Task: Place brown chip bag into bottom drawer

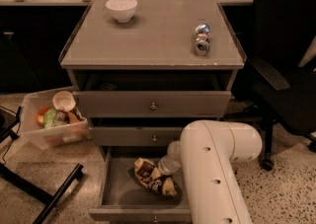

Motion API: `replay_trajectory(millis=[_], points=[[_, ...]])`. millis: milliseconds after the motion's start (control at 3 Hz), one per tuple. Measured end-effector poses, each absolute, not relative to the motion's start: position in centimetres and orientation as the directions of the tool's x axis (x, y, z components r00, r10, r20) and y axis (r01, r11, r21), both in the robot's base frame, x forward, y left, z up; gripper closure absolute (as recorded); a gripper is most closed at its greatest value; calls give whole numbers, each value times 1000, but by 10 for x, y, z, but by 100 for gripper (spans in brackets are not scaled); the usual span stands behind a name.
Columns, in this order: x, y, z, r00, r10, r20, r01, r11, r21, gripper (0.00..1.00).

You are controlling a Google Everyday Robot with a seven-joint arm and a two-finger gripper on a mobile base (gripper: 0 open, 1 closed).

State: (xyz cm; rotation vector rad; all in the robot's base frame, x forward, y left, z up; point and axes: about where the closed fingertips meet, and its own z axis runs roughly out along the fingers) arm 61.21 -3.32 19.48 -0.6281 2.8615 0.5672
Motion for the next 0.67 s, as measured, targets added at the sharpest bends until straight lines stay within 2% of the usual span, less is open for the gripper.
replay_trajectory(millis=[333,667], points=[[609,-24,175,-901,-396,-178,-434,834,340,83],[609,-24,177,-901,-396,-178,-434,834,340,59]])
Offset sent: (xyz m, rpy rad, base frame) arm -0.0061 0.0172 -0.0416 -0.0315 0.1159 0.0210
